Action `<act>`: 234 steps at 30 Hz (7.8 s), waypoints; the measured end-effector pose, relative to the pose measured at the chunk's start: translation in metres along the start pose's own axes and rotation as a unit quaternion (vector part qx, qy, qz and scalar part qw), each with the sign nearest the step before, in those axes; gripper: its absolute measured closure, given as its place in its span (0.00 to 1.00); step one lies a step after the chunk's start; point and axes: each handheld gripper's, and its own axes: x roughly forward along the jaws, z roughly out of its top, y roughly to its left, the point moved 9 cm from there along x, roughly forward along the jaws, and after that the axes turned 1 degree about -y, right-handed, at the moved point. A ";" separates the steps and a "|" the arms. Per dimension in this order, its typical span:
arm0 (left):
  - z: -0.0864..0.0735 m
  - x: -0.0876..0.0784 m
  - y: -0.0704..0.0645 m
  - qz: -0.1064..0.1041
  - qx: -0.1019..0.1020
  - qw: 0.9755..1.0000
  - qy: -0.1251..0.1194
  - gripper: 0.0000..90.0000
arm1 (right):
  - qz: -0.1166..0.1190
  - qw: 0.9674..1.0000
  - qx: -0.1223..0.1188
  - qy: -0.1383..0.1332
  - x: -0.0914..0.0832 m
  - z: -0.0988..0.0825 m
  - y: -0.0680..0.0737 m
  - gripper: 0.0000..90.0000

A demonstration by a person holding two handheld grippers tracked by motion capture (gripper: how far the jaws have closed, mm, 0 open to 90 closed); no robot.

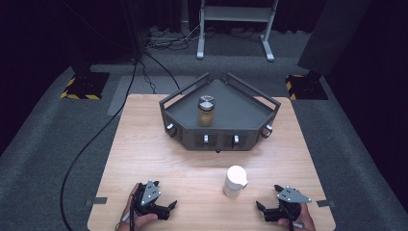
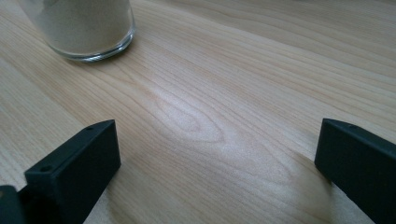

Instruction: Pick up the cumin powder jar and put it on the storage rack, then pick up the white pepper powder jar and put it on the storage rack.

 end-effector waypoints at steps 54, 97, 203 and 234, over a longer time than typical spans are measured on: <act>0.000 0.000 -0.002 0.001 0.001 1.000 -0.001 0.01 | 0.023 0.999 0.001 -0.028 -0.016 0.022 -0.002 0.02; 0.000 0.000 -0.002 0.001 0.001 1.000 -0.001 0.01 | 0.096 0.992 0.019 -0.077 0.046 0.080 0.048 0.17; 0.000 0.000 -0.002 -0.003 0.004 1.000 -0.002 0.01 | -0.085 0.986 0.046 -0.133 0.082 0.291 -0.040 0.34; 0.000 0.000 -0.002 -0.005 0.006 1.000 -0.001 0.01 | -0.075 0.990 0.045 -0.111 0.099 0.266 -0.038 0.33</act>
